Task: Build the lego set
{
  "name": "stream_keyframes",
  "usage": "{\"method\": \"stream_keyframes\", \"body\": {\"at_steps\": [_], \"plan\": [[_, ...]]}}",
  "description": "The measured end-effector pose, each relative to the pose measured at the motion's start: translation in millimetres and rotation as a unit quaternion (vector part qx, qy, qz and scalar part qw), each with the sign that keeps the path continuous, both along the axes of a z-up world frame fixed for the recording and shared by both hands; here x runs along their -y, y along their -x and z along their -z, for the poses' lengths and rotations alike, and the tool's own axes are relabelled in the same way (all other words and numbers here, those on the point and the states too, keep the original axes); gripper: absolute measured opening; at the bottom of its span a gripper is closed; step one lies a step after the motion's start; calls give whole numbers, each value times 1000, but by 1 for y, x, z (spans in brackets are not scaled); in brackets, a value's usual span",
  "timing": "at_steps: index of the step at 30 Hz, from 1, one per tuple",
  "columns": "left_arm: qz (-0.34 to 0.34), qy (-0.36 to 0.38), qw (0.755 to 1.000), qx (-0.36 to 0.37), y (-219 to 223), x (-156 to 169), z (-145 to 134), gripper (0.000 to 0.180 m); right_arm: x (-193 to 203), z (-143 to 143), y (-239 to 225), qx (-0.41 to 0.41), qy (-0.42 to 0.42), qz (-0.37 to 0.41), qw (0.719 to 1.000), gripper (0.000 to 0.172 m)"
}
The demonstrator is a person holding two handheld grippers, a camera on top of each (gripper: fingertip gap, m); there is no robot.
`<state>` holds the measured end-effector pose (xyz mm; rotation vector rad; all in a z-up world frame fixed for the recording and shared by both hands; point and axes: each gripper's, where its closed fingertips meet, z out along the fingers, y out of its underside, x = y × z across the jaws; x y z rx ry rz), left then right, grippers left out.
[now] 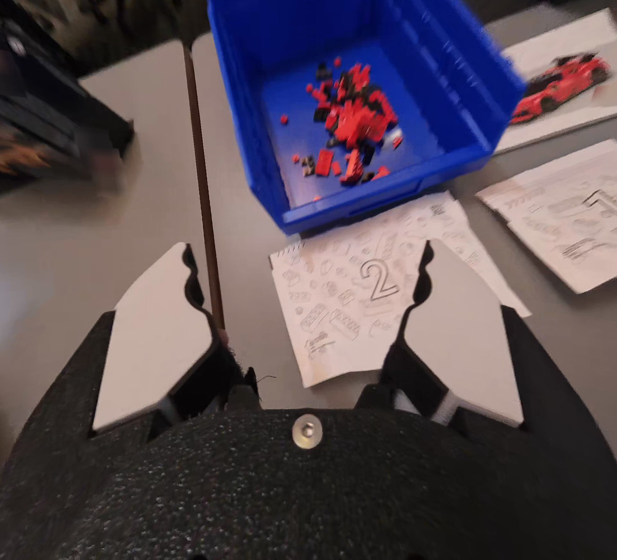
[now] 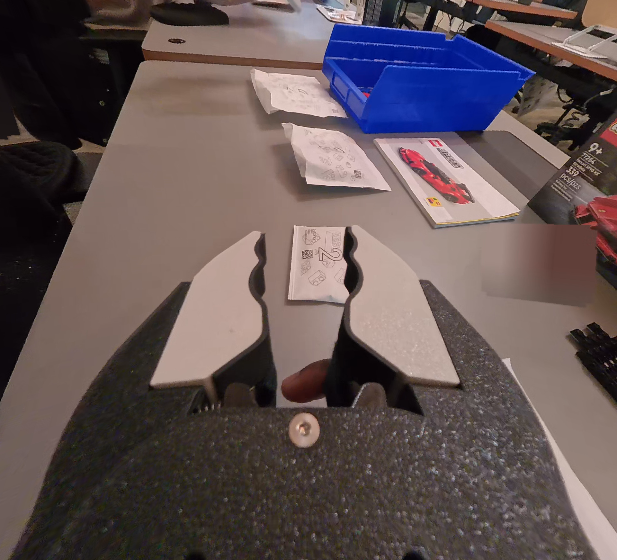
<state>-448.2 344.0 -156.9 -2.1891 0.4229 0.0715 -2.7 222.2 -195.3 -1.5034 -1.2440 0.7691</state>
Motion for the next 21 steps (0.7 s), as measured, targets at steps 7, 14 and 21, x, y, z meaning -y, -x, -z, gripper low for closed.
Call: {"method": "stream_keyframes", "body": {"at_steps": [7, 14, 21], "plan": [[89, -120, 988, 47, -112, 24, -66, 143, -3, 5, 0, 13, 25, 17, 999, 61], [204, -195, 955, 95, -231, 62, -81, 86, -9, 16, 0, 42, 52, 46, 997, 76], [334, -135, 919, 160, -296, 81, -21, 0, -13, 42, 6, 103, 82, 58, 990, 83]]}}
